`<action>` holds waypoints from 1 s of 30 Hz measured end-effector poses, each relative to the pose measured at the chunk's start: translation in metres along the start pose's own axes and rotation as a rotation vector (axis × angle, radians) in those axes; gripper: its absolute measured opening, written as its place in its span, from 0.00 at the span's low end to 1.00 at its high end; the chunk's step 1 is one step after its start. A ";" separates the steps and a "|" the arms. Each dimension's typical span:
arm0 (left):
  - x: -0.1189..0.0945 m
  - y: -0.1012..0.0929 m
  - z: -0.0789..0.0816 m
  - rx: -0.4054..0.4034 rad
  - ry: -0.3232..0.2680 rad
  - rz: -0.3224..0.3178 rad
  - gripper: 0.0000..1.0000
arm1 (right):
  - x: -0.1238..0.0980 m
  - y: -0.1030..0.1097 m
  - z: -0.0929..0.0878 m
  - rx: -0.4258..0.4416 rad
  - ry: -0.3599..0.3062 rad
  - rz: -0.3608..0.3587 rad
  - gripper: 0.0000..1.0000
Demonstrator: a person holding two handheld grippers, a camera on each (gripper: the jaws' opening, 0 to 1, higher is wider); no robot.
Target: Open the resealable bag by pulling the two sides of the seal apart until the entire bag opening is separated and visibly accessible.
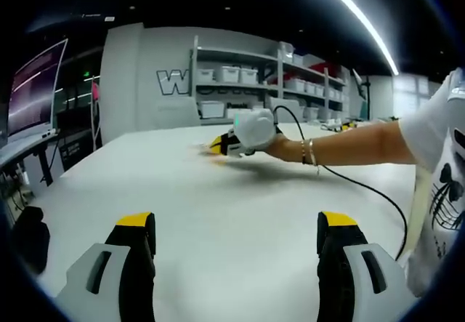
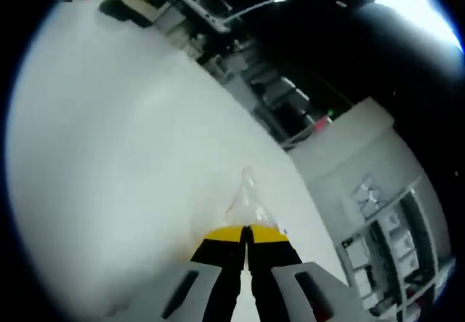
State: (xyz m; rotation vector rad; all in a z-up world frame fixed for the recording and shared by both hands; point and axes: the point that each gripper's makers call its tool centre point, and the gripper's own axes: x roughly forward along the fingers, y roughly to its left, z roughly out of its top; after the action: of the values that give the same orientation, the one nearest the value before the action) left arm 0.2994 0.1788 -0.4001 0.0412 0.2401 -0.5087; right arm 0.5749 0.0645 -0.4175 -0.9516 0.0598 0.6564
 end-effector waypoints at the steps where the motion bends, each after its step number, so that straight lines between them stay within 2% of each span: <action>1: 0.000 0.000 0.000 0.000 -0.001 0.000 0.91 | 0.000 -0.001 0.000 0.003 0.000 -0.001 0.00; 10: -0.005 -0.001 0.004 0.007 -0.011 -0.003 0.91 | -0.004 -0.014 -0.002 0.115 -0.003 -0.031 0.00; 13: -0.006 -0.001 0.006 0.008 -0.016 -0.003 0.91 | -0.006 -0.019 0.000 0.206 -0.019 -0.036 0.00; 19: -0.006 -0.002 0.005 0.006 -0.016 -0.007 0.91 | -0.009 -0.028 -0.001 0.291 -0.026 -0.047 0.00; 23: -0.009 -0.003 0.008 0.010 -0.025 -0.006 0.91 | -0.013 -0.035 0.003 0.411 -0.059 -0.059 0.00; 30: -0.014 -0.006 0.009 0.016 -0.030 -0.004 0.91 | -0.020 -0.039 0.007 0.441 -0.072 -0.074 0.00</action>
State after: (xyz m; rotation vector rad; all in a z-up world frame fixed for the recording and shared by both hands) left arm 0.2866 0.1790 -0.3875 0.0491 0.2070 -0.5151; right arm 0.5785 0.0442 -0.3780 -0.5032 0.1004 0.5770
